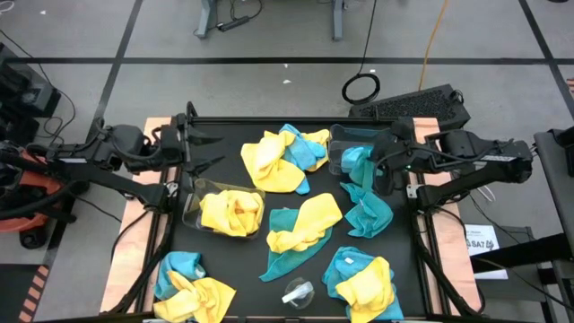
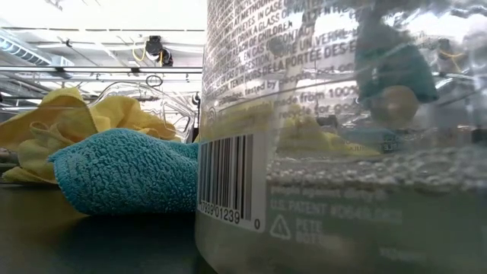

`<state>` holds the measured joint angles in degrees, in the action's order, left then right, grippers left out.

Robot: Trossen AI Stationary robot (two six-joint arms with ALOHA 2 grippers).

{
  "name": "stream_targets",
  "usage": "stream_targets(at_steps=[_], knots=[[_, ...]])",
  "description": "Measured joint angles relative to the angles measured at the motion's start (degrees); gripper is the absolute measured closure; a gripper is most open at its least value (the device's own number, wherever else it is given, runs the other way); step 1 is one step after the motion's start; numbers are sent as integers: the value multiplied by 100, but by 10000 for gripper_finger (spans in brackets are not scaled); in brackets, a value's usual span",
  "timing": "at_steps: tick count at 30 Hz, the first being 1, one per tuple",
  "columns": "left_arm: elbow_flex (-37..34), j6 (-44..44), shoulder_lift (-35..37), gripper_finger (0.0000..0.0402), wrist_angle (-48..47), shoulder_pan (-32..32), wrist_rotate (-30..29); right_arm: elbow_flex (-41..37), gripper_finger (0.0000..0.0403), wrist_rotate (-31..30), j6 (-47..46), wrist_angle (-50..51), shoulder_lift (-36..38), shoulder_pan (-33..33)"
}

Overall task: Sort microfiber towel by color & place in baskets
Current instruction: Put the blue microfiber towel into the top transparent bin

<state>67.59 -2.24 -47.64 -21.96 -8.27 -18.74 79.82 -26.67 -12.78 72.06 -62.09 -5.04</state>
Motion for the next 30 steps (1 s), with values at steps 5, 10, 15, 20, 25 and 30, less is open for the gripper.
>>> stream_targets(at_steps=[5,10,15,20,25,30], knots=[[0,2,0,181,0,0,0,-495,403,122,-2,-89,-5,293],[0,2,0,181,0,0,0,-1354,403,99,46,-521,36,810],[0,7,0,181,0,0,1,-1702,403,-211,299,-1066,70,1364],[0,17,0,181,0,0,0,-1271,403,-180,959,-1402,74,1916],[0,17,0,181,0,0,2,-721,403,-135,1517,-1529,81,2386],[0,15,0,181,0,0,2,-820,403,272,1711,-1595,47,2671]])
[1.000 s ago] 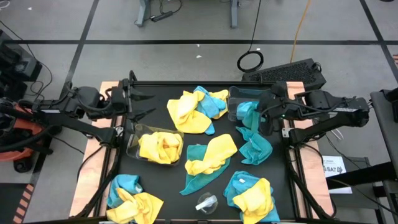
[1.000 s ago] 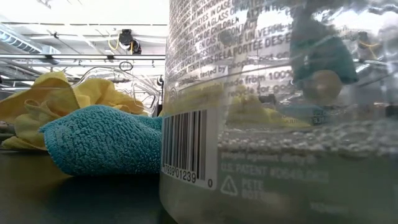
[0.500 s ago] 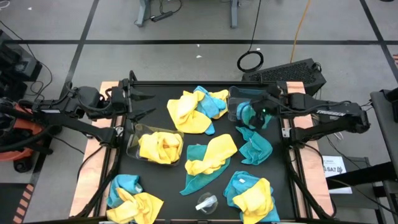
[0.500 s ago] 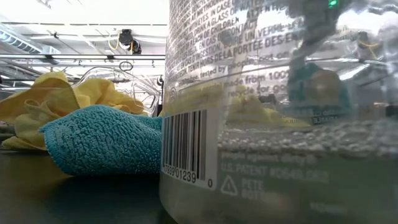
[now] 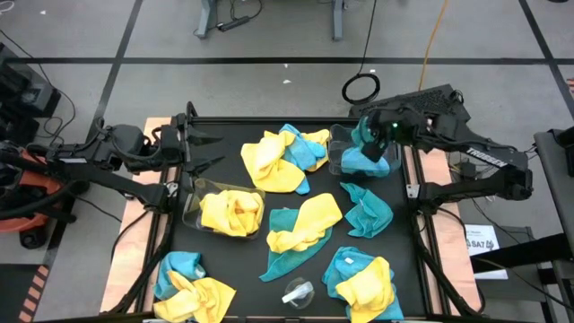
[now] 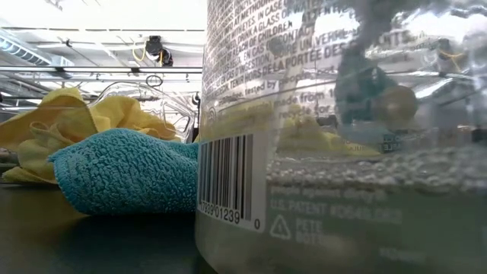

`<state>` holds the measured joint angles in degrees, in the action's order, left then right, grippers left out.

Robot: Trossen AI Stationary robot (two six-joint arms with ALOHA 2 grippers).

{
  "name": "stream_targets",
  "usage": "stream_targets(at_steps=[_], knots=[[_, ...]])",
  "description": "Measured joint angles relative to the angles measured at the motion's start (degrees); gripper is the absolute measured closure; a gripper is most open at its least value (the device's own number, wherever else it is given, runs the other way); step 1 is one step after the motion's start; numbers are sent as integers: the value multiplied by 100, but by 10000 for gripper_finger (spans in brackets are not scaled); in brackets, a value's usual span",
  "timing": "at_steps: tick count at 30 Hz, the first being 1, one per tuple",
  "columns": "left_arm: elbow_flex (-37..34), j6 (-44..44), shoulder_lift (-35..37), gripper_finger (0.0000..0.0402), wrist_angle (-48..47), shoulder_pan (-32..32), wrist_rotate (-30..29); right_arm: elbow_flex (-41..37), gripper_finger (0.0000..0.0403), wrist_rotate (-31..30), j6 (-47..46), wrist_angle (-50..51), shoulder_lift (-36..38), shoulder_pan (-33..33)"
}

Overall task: Sort microfiber towel by color & place in baskets
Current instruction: Put the blue microfiber towel into the top transparent bin

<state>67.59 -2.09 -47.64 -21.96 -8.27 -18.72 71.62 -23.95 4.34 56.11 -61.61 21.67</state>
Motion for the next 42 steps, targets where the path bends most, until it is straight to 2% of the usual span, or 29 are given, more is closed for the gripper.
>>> stream_targets(at_steps=[4,9,17,32,36,42], knots=[[0,0,0,181,0,0,0,-687,403,125,-8,-233,-111,192],[0,-11,0,181,0,0,0,-1637,403,722,-274,-990,-199,325],[0,-13,0,181,0,0,0,-2545,403,1655,-704,-1934,-293,523],[0,2,0,181,0,0,0,-2724,403,2274,-1206,-1960,-1240,730],[0,2,0,181,0,0,0,-2724,403,2282,-1319,-1958,-1507,730],[0,0,0,181,0,1,0,-2726,395,2442,-1431,-1947,-1643,729]])
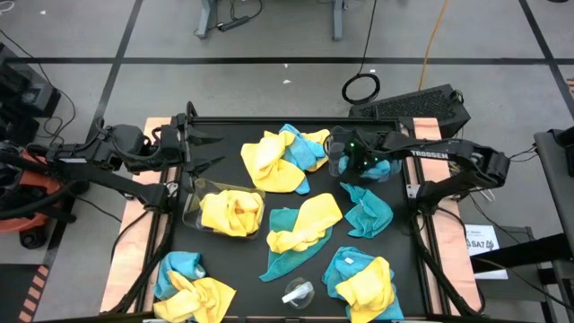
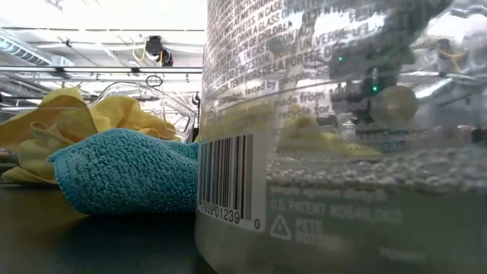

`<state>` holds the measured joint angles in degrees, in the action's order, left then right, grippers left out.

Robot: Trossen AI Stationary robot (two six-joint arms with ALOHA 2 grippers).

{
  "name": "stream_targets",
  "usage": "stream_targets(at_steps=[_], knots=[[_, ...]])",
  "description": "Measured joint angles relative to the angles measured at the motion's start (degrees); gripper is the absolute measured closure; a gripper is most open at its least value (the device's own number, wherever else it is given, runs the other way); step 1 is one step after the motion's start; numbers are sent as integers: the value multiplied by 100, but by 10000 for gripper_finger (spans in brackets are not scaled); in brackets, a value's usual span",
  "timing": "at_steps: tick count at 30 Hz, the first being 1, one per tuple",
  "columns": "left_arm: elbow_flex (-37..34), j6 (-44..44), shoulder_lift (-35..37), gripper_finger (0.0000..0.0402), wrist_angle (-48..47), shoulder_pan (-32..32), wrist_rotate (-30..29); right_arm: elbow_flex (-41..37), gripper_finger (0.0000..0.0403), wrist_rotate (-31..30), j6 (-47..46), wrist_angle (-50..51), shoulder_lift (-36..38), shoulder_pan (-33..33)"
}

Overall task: Sort microfiber towel by color & place in baskets
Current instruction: Put the blue microfiber towel into the top transparent bin, then put the yellow microfiber towel into the bottom transparent bin

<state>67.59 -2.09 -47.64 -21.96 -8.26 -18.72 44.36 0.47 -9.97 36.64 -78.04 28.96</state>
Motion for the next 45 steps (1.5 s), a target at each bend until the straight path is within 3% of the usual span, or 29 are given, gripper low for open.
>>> stream_targets(at_steps=[12,24,35,41,45], knots=[[0,-13,1,181,-1,0,0,250,310,273,-311,192,721,-16],[0,-11,0,181,0,-1,0,1527,231,291,-278,1280,1631,-21],[0,2,1,181,0,-1,0,2561,220,617,-405,2422,1971,-325],[0,0,0,181,0,-1,0,2522,220,1761,-568,2860,1967,-823],[0,0,2,181,0,1,0,2518,220,2019,-869,2727,1967,-1445]])
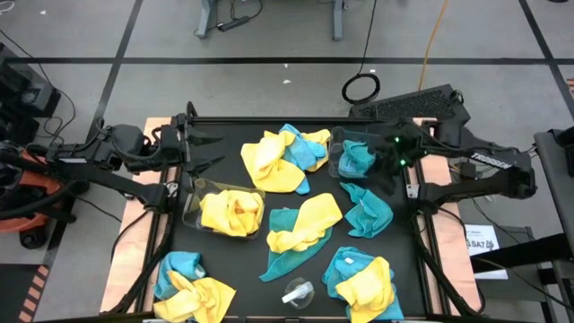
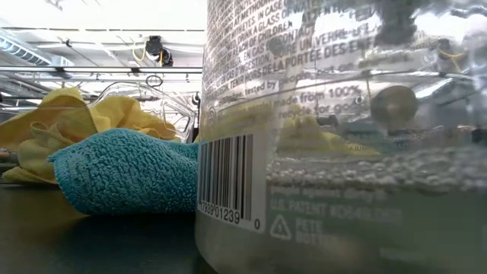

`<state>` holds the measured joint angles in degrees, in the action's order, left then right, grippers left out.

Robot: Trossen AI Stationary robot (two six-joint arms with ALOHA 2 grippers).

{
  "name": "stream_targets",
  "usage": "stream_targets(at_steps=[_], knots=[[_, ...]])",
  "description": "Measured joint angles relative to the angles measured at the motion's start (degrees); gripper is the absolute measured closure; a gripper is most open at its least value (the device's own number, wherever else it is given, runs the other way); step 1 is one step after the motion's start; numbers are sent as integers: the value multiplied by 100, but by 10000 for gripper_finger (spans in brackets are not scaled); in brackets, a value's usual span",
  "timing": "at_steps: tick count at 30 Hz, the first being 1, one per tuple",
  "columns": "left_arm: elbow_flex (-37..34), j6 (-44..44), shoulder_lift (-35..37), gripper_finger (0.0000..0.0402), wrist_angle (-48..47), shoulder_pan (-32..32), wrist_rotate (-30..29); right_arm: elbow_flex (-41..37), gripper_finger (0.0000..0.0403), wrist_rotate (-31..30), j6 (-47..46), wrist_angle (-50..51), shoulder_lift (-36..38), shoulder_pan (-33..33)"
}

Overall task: Sort microfiber towel by color & place in baskets
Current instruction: Put the yellow microfiber towel into the bottom transparent bin

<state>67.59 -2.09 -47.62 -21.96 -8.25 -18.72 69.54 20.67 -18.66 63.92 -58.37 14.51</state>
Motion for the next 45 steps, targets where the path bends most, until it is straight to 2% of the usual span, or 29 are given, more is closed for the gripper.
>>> stream_targets(at_steps=[11,20,27,39,45], knots=[[0,-13,-2,181,0,0,0,-2,220,187,-1078,-807,-109,-1883],[0,-11,0,181,0,0,0,-4,220,7,-1518,-1033,-980,-3310],[0,-9,-2,181,0,-1,0,-5,220,-129,-1643,-1213,-1767,-4214],[0,-1,-1,181,0,-1,0,-7,220,-180,-2619,-1495,-2604,-5554],[0,-2,-2,181,0,0,0,-7,220,-763,-2981,-1640,-2901,-5969]])
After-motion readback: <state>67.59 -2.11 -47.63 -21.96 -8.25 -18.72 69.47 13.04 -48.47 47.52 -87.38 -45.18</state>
